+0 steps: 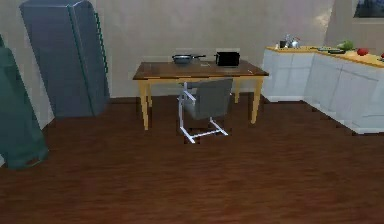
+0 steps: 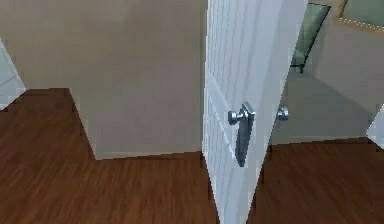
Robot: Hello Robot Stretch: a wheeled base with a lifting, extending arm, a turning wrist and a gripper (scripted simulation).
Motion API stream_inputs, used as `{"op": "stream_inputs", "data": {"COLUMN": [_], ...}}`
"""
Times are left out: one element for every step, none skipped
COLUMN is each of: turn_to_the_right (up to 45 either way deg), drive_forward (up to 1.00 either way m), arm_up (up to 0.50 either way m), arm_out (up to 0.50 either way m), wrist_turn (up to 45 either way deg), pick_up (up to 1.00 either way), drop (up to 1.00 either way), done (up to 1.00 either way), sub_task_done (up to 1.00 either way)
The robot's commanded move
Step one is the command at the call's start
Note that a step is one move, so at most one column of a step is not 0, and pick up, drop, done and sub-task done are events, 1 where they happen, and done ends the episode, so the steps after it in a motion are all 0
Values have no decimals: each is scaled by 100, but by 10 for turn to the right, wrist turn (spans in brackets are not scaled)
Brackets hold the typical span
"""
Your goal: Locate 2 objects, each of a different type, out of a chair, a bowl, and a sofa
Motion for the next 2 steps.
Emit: {"op": "stream_inputs", "data": {"turn_to_the_right": [0,60], "drive_forward": [100,0], "arm_up": [0,0], "arm_out": [0,0], "wrist_turn": [0,0], "pick_up": [0,0], "drop": [0,0], "done": [0,0], "sub_task_done": [0,0]}}
